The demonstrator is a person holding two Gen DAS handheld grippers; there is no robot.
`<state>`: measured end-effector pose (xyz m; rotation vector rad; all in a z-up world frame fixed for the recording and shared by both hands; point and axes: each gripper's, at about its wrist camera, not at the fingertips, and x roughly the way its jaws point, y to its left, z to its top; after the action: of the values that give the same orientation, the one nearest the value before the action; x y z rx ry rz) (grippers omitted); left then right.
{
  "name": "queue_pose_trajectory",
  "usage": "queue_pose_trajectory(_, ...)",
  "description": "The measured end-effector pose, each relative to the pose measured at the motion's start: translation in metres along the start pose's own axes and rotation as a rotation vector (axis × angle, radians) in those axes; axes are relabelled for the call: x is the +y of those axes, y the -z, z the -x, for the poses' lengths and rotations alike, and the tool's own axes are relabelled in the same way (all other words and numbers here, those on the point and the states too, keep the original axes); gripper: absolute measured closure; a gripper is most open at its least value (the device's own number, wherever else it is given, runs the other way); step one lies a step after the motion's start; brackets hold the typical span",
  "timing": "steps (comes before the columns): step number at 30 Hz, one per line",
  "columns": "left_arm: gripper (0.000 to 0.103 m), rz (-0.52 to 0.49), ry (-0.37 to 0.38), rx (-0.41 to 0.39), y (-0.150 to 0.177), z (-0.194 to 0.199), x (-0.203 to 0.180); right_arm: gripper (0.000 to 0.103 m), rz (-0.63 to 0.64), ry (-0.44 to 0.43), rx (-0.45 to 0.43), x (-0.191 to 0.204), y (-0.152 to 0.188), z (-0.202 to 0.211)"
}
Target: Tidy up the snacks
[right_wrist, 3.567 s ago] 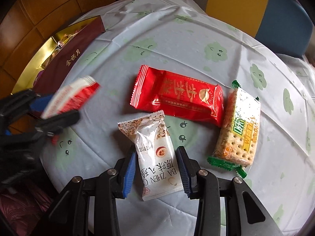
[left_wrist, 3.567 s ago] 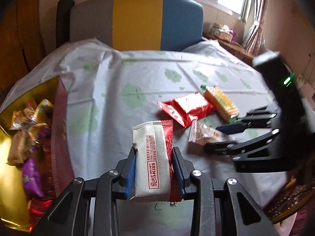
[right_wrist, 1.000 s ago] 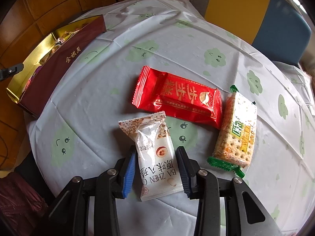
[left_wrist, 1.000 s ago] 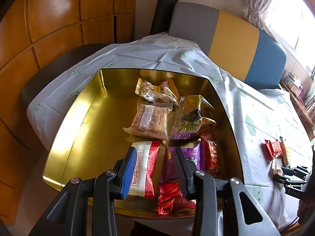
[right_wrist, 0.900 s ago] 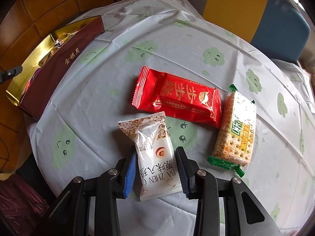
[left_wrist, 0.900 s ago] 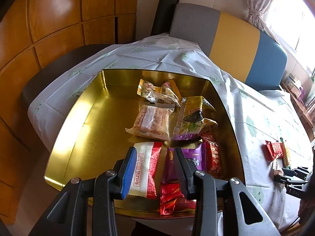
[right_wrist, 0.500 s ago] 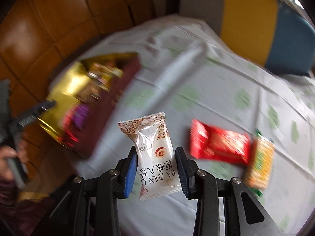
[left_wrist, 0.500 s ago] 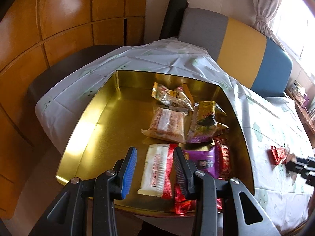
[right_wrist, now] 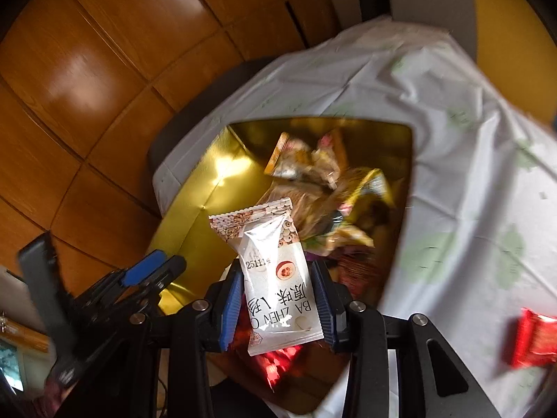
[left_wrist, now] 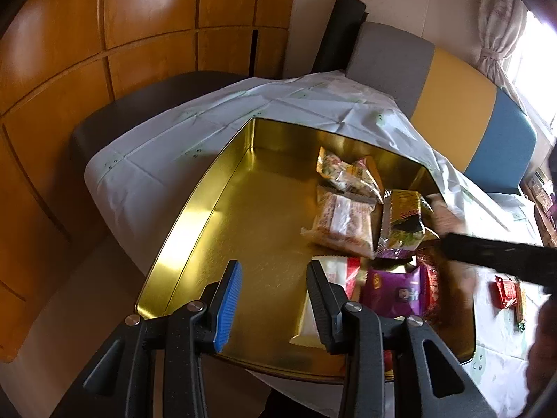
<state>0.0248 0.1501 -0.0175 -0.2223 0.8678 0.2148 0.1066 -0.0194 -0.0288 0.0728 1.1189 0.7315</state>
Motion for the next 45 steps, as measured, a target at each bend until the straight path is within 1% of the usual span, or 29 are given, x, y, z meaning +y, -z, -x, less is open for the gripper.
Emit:
queue_pose_trajectory(2,0.064,0.001,-0.002,0.007,0.001,-0.002,0.003,0.063,-0.001,0.012,0.028,0.002,0.003,-0.011)
queue_pose_trajectory(3,0.064,0.003,-0.001,0.010,0.002,-0.003,0.004,0.060,-0.013,0.003,0.042,0.001,0.005,-0.017)
queue_pose_trajectory(4,0.064,0.006,-0.001,0.013,0.002,-0.004,0.005,0.053,-0.024,-0.010,0.044,0.000,0.008,-0.018)
queue_pose_trajectory(6,0.064,0.006,-0.001,0.015,0.003,-0.005,0.005,0.045,-0.029,-0.029,0.028,0.000,0.012,-0.014)
queue_pose_trajectory(10,0.064,-0.003,0.005,0.013,0.003,-0.004,0.001,0.045,-0.017,-0.031,-0.006,-0.001,0.020,0.003)
queue_pose_trajectory(16,0.064,-0.032,0.009,0.002,0.003,0.000,-0.009,0.045,0.028,0.027,-0.070,0.002,0.035,0.029)
queue_pose_trajectory(25,0.064,-0.068,0.017,-0.008,0.005,0.007,-0.021,0.045,0.059,0.095,-0.134,-0.004,0.049,0.049)
queue_pose_trajectory(29,0.064,-0.085,0.022,-0.011,0.007,0.010,-0.026,0.043,0.049,0.104,-0.152,-0.010,0.053,0.058)
queue_pose_trajectory(38,0.064,-0.112,0.030,-0.012,0.007,0.012,-0.035,0.043,0.000,0.144,-0.183,-0.034,0.063,0.079)
queue_pose_trajectory(45,0.064,-0.135,0.037,-0.015,0.008,0.015,-0.042,0.042,-0.046,0.203,-0.203,-0.064,0.071,0.099)
